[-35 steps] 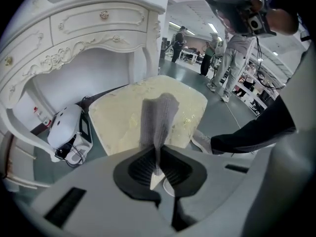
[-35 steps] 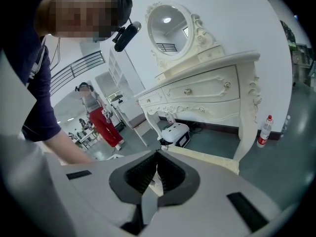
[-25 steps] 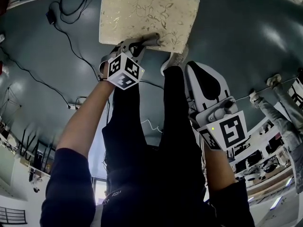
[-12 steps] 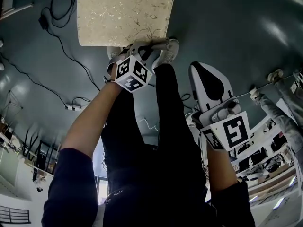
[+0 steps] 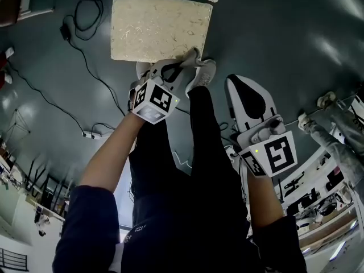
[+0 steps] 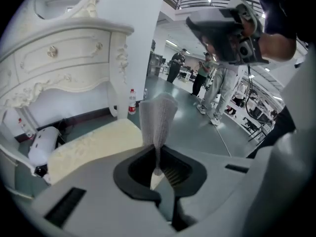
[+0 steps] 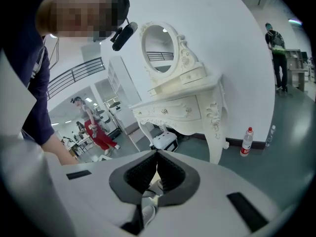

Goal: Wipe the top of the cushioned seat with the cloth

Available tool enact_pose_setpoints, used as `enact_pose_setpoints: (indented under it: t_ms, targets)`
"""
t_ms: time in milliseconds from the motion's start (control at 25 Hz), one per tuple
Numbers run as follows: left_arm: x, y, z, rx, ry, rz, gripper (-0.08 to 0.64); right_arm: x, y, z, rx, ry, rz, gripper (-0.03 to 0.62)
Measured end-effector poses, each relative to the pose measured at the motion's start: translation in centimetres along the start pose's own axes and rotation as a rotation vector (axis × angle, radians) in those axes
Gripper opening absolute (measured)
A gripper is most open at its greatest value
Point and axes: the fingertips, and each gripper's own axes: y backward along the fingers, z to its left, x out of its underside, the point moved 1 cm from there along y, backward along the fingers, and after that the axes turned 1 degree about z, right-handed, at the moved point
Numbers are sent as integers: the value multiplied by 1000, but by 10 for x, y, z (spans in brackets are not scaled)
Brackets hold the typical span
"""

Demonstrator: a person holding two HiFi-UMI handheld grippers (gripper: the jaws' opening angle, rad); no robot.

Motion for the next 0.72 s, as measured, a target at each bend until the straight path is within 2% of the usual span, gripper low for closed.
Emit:
enact_pose_setpoints:
  t_ms: [320,520,720]
  targets:
    - [-79,150,30,-137,15,-176,26,-82,15,66,-50,104,-83,25]
    - [-137,238,24,-179,30,-289,26,-142,38,114,-69,157,-141,25]
    - [-188,301,18,-208,-9,-375,26,-190,57,148,-84,215,-192,25]
